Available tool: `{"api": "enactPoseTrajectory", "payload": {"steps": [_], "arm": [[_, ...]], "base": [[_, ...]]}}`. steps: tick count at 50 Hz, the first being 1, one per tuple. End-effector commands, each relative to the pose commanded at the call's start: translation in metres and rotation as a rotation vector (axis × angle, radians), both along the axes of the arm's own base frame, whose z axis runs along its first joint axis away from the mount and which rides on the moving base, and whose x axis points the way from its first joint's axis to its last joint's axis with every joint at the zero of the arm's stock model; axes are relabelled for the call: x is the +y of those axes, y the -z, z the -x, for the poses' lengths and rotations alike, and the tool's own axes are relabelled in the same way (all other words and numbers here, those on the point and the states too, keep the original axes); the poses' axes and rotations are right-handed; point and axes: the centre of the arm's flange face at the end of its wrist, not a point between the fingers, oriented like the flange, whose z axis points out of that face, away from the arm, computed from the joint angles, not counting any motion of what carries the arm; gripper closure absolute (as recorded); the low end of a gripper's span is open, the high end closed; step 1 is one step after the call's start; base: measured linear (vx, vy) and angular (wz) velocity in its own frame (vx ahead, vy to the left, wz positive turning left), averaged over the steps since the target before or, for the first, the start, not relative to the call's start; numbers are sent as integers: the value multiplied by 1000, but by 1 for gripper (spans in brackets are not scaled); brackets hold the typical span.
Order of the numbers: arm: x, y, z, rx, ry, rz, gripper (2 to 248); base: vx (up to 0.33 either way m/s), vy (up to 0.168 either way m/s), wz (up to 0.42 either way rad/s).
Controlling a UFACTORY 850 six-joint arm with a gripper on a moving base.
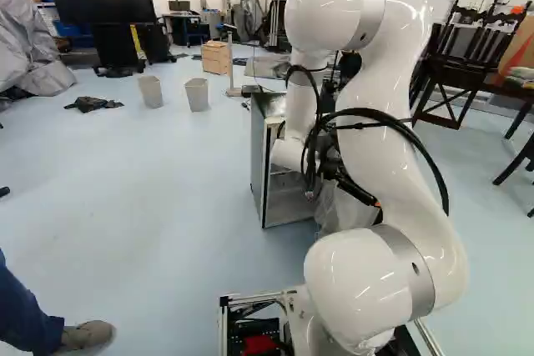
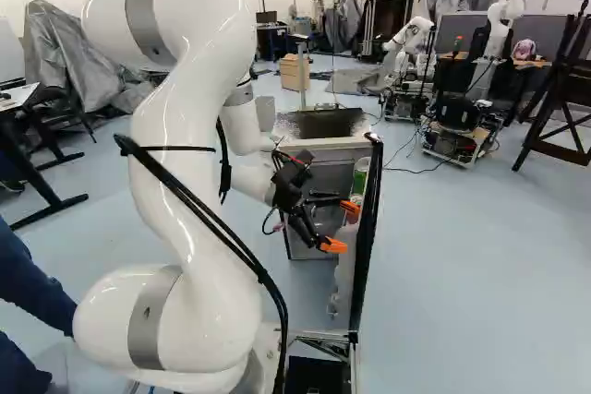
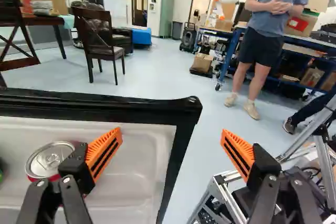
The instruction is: Grab a drink from the fridge
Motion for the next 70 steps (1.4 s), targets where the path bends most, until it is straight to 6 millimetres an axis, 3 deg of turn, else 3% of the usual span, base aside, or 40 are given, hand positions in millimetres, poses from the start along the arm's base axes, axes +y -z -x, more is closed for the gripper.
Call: {"api": "enactPoseTrajectory", "payload": {"steps": [23, 70], "arm": [[-43, -6, -23, -66, 117, -4, 3], [-103, -21, -60, -154, 250, 41, 3]], "base": [[0, 0, 0], [0, 0, 0]]}}
